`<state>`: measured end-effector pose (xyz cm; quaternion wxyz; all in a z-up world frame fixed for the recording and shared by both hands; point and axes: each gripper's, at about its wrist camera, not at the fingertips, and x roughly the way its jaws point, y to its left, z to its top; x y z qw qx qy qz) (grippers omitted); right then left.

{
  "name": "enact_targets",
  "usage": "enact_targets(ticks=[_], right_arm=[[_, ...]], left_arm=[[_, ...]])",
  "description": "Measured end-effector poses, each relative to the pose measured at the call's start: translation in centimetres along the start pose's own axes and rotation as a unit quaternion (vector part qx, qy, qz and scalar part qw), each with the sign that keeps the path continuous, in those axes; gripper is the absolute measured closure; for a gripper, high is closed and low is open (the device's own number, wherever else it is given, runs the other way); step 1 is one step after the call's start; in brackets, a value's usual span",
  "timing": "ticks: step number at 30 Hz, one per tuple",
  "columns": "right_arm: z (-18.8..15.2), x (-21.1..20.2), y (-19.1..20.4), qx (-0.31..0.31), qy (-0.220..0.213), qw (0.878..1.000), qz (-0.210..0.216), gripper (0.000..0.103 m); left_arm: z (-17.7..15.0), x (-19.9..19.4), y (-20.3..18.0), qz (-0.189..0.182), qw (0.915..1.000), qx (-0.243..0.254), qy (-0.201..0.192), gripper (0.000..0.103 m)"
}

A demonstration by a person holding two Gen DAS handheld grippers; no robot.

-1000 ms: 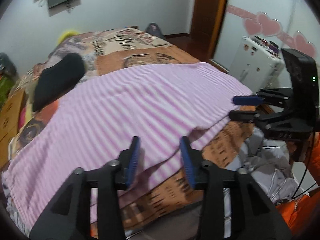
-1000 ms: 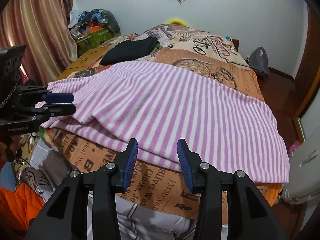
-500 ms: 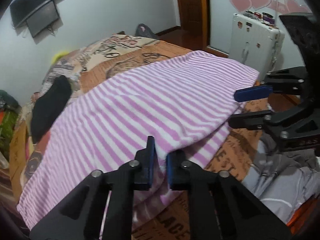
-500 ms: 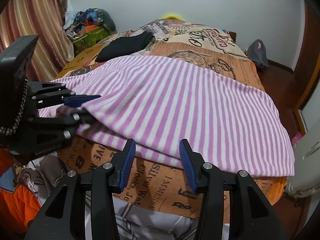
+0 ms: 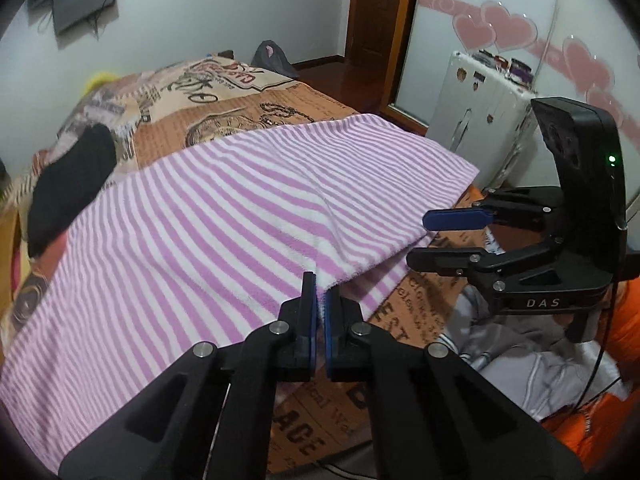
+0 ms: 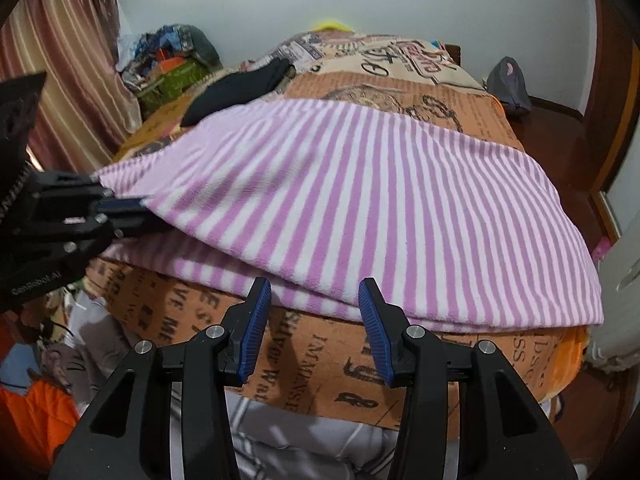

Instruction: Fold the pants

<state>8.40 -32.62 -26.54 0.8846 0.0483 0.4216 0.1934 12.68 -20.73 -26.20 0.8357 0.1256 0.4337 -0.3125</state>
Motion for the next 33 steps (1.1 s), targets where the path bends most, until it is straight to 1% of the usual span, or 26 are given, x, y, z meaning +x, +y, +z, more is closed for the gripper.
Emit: enact_targets(ticks=[3, 9, 12, 15, 17, 19, 20, 21, 22, 26, 29, 30, 31, 33], right_arm=[[0.3, -0.4, 0.8, -0.015, -0.013, 1.0, 0.0, 0.053], [0.5, 0.5, 1.8, -0.036, -0.011, 0.999, 0.001, 0.052], [0.3, 1.2, 1.8, -0.037, -0.003, 0.999, -0.004, 0.052], [0.1, 1.8, 1.3, -0.029, 0.013, 0.999, -0.003, 0.052], [0.0, 1.6, 1.0, -0.023, 0.017, 1.0, -0.002, 0.052], [0.1, 1.2, 0.8, -0.022, 0.023, 0.999, -0.004, 0.052], [0.2, 0.9, 0.7, -0.021, 0.025, 0.999, -0.006, 0.052], [0.3, 0.6, 0.5, -0.02, 0.026, 0.999, -0.008, 0.052], [0.3, 0.4, 0.5, -0.019, 0.027, 0.999, -0.009, 0.052], [1.0, -1.4, -0.3, -0.012, 0.017, 0.999, -0.025, 0.052], [1.8, -2.2, -0.5, -0.01, 0.008, 0.999, -0.04, 0.052], [2.3, -2.4, -0.5, -0.011, 0.005, 0.999, -0.044, 0.052], [2.9, -2.5, -0.4, -0.013, 0.001, 0.999, -0.046, 0.052], [4.0, -2.3, 0.2, -0.019, -0.005, 0.999, -0.048, 0.052]], left_arm=[[-0.4, -0.1, -0.5, -0.005, 1.0, -0.003, 0.001, 0.102], [-0.6, -0.7, -1.7, -0.012, 0.9999, 0.003, -0.002, 0.102], [-1.0, 0.1, -1.6, -0.019, 0.9996, 0.003, 0.019, 0.102], [-1.5, 1.3, -1.0, -0.034, 0.9983, -0.019, 0.043, 0.101], [-1.6, 1.2, -0.3, -0.048, 0.9972, -0.04, 0.042, 0.096], [-1.6, 0.7, 0.0, -0.059, 0.996, -0.053, 0.041, 0.084], [-1.5, 0.3, 0.2, -0.06, 0.9958, -0.058, 0.037, 0.081], [-1.5, -0.3, 0.5, -0.058, 0.9959, -0.063, 0.03, 0.074], [-1.4, -0.9, 0.8, -0.054, 0.9961, -0.065, 0.023, 0.071], [-1.6, -4.1, 2.9, -0.037, 0.996, -0.081, -0.011, 0.07], [-2.1, -6.7, 5.8, -0.004, 0.9933, -0.109, -0.039, 0.068], [-2.5, -7.8, 7.5, 0.013, 0.9906, -0.126, -0.051, 0.066], [-2.7, -8.3, 8.4, 0.022, 0.989, -0.135, -0.056, 0.064], [-3.6, -10.1, 11.6, 0.062, 0.9817, -0.166, -0.071, 0.064]])
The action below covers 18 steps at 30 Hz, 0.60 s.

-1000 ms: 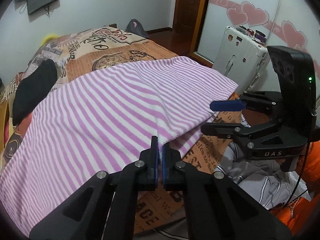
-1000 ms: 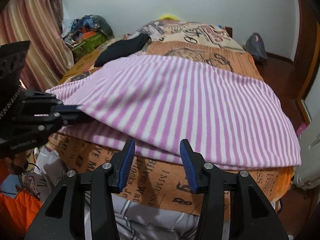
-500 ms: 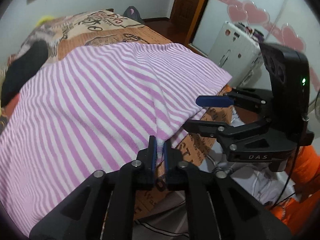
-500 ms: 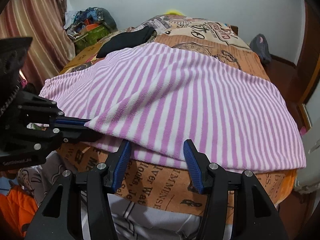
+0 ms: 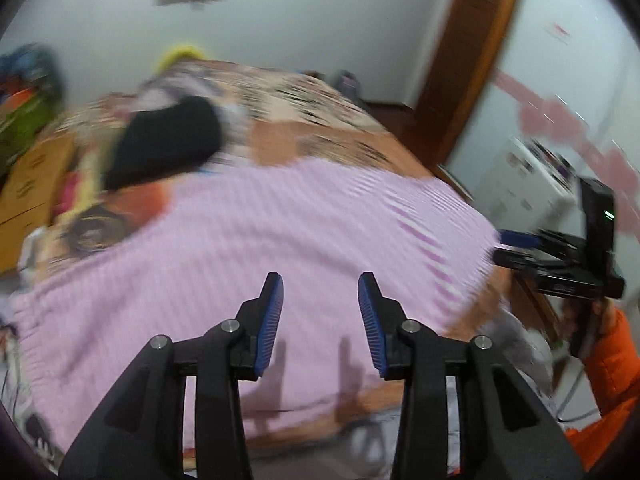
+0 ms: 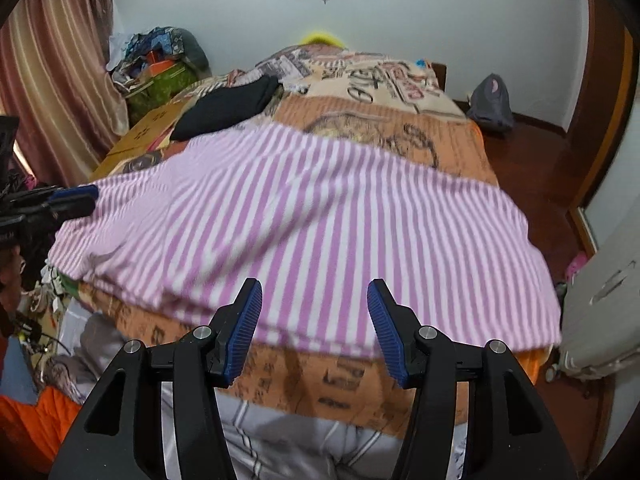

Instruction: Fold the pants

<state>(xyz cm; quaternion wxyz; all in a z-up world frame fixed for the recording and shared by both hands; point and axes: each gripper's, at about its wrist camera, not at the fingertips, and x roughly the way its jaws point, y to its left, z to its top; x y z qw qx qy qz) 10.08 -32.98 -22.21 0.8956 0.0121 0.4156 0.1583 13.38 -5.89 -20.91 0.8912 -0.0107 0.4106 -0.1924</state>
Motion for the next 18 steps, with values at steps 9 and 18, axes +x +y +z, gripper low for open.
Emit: enact_targets(ticks=[9, 18], right_arm=[[8.2, 4.0, 5.9, -0.073, -0.029, 0.997, 0.018, 0.043], [15.7, 12.8, 14.0, -0.156, -0.01, 0.985, 0.069, 0.043]], left_arm=[[-1.7, -4.8, 17.5, 0.166, 0.9788, -0.114, -0.037, 0.063], [-5.3, -2.9, 28.9, 0.142, 0.9684, -0.204, 0.017, 0.063]])
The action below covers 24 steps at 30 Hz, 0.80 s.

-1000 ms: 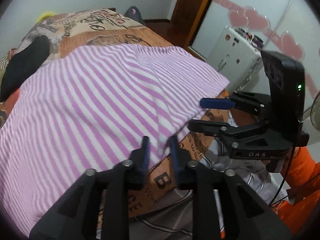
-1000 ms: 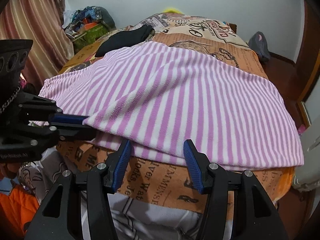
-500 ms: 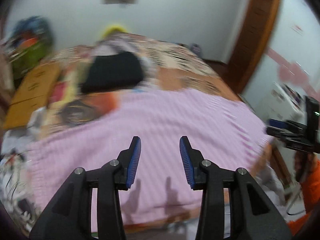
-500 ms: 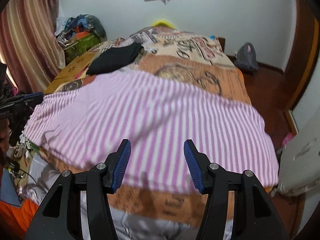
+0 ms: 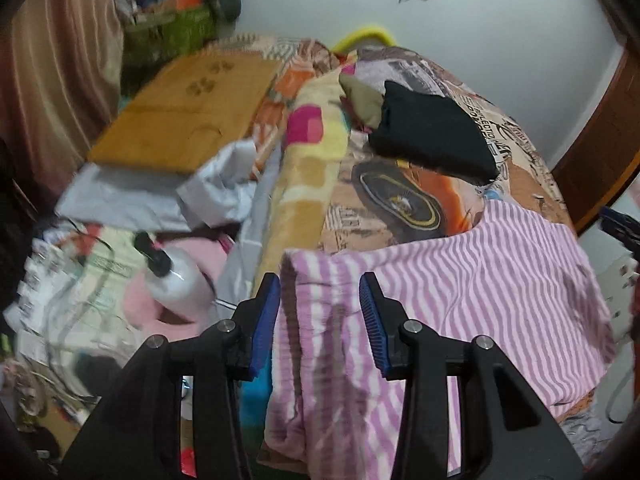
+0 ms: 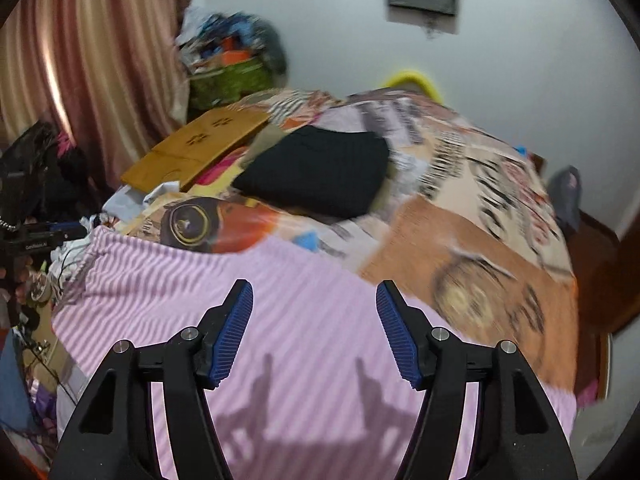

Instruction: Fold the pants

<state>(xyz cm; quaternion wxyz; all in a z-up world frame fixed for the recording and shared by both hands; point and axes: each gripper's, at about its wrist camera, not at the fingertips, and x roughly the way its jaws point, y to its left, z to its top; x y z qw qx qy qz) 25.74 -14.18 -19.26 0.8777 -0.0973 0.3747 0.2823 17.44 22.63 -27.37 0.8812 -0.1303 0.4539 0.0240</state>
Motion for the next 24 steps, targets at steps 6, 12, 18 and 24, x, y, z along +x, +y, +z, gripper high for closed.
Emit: enact_targets(ticks=[6, 12, 18, 24], right_arm=[[2.5, 7.4, 1.8, -0.047, 0.061, 0.997, 0.022, 0.043], [3.2, 13.3, 2.6, -0.084, 0.116, 0.989, 0.028, 0.043], [3.2, 16.8, 3.1, -0.094, 0.17, 0.979, 0.061, 0.075], [3.4, 16.4, 4.0, -0.1, 0.148, 0.982, 0.063, 0.096]], left_arm=[[-0.3, 3.4, -0.1, -0.018, 0.9992, 0.02, 0.029, 0.063], [0.0, 3.9, -0.6, -0.013, 0.9991, 0.04, 0.008, 0.076], [1.1, 3.0, -1.0, 0.01, 0.9979, 0.06, -0.022, 0.078], [2.8, 3.1, -0.5, 0.031, 0.9968, 0.068, -0.025, 0.079]])
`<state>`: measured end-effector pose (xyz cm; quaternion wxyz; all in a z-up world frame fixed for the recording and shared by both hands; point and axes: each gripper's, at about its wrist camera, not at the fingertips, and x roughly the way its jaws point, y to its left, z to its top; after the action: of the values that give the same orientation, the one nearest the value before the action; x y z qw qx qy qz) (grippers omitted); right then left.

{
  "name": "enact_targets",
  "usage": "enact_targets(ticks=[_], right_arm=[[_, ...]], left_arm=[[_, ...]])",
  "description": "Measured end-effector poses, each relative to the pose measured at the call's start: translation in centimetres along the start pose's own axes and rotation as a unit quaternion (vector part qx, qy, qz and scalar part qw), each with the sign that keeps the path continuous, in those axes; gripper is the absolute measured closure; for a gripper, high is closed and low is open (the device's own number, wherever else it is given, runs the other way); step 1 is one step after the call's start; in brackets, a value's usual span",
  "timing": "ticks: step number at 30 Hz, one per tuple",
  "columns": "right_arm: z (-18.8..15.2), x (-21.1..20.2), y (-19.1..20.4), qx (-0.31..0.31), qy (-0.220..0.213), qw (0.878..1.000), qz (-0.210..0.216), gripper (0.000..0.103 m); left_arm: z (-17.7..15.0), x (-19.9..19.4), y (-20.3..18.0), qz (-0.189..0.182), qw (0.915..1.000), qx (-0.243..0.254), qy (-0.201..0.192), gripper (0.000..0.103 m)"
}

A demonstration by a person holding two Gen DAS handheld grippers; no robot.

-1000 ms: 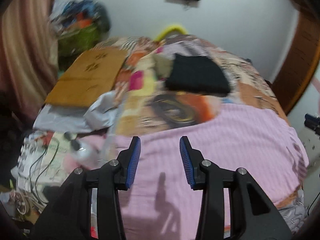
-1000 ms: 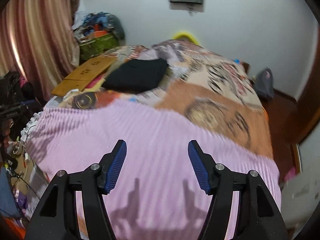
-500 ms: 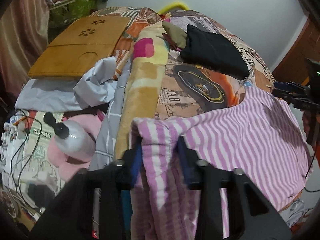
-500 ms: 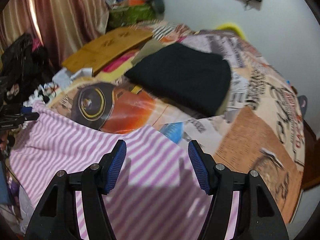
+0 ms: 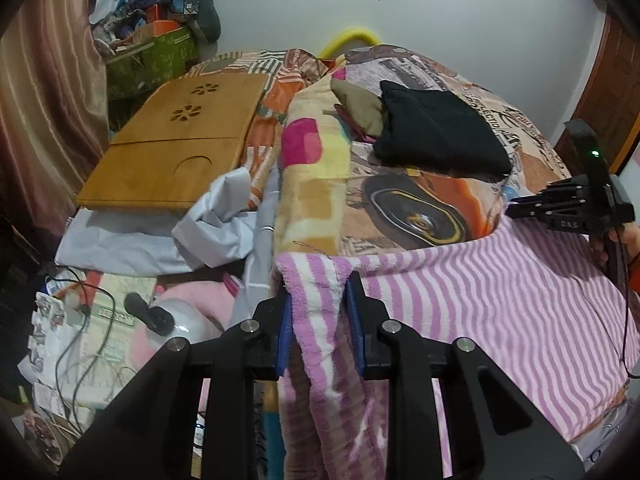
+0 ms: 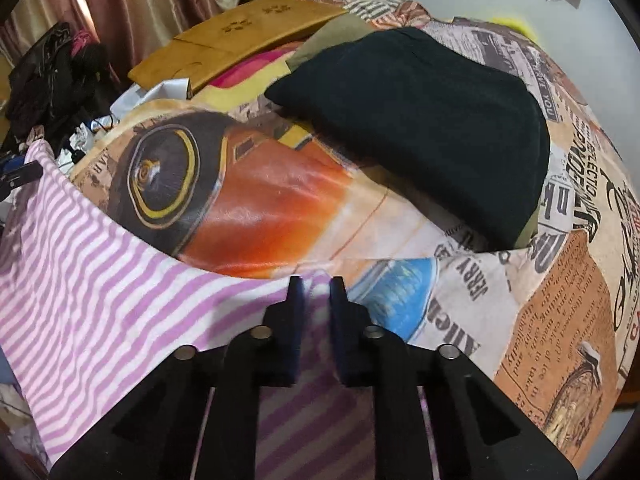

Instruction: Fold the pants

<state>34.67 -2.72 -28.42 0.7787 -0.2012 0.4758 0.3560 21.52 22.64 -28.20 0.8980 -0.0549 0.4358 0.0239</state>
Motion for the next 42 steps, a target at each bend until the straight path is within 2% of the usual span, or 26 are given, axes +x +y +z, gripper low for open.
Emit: enact_targets(ticks=[1, 5, 8, 11, 13, 14, 15, 16, 19, 24, 26, 28, 31, 33, 37, 42], right_arm=[[0.1, 0.0, 0.1, -0.002, -0.007, 1.0, -0.009, 0.099], [1.3, -0.3, 0.0, 0.002, -0.029, 0.999, -0.04, 0.099], [2.3, 0.5, -0.3, 0.014, -0.016, 0.999, -0.04, 0.099], [2.5, 0.4, -0.5, 0.032, -0.005, 0.999, -0.029, 0.098], [2.2, -0.5, -0.6, 0.043, -0.01, 0.999, -0.029, 0.092], [1.8, -1.5, -0.7, 0.048, -0.018, 0.998, -0.033, 0.089], [1.4, -2.5, -0.8, 0.053, -0.027, 0.998, -0.038, 0.081], [1.0, -3.7, -0.9, 0.058, -0.038, 0.997, -0.043, 0.074], [-1.2, -8.1, -1.3, 0.075, -0.079, 0.992, -0.066, 0.065], [-7.3, -15.7, -2.5, 0.121, -0.129, 0.978, -0.114, 0.059], [-10.5, -18.3, -3.3, 0.143, -0.14, 0.969, -0.141, 0.055], [-13.7, -20.5, -4.0, 0.161, -0.143, 0.961, -0.171, 0.055], [-18.9, -23.4, -4.9, 0.194, -0.142, 0.946, -0.219, 0.054], [-22.6, -24.8, -5.5, 0.221, -0.137, 0.934, -0.243, 0.054], [-29.8, -26.5, -6.9, 0.285, -0.122, 0.909, -0.279, 0.044], [-37.2, -26.2, -9.2, 0.359, -0.074, 0.88, -0.303, 0.044]], left_arm=[[0.2, 0.1, 0.2, 0.003, 1.0, 0.002, 0.0, 0.079], [1.4, 0.8, 1.0, 0.019, 0.9998, 0.003, 0.0, 0.079], [2.0, 2.0, 1.6, 0.014, 0.9997, -0.002, 0.018, 0.079], [1.9, 1.8, 1.7, 0.008, 0.9992, -0.011, 0.037, 0.073], [1.7, 0.1, 1.7, -0.002, 0.9995, -0.016, 0.028, 0.068], [1.5, -1.1, 1.5, 0.005, 0.9997, -0.014, 0.018, 0.067], [1.2, -2.3, 1.4, 0.016, 0.9998, -0.01, 0.007, 0.065], [1.1, -3.2, 1.3, 0.022, 0.9997, -0.007, 0.001, 0.062], [-0.3, -6.2, 1.0, 0.022, 0.9997, -0.007, -0.01, 0.058], [-4.2, -9.1, 0.3, 0.029, 0.9995, -0.014, -0.007, 0.052], [-5.8, -9.5, 0.1, 0.027, 0.9992, -0.029, 0.0, 0.05], [-7.4, -9.6, -0.1, 0.042, 0.998, -0.047, 0.01, 0.045], [-9.2, -9.4, -0.6, 0.078, 0.9952, -0.056, 0.016, 0.043], [-10.1, -9.1, -0.6, 0.077, 0.9937, -0.077, 0.026, 0.043], [-11.4, -8.3, -1.6, 0.066, 0.991, -0.109, 0.039, 0.043], [-11.4, -7.2, -3.4, 0.079, 0.9905, -0.104, 0.043, 0.043]])
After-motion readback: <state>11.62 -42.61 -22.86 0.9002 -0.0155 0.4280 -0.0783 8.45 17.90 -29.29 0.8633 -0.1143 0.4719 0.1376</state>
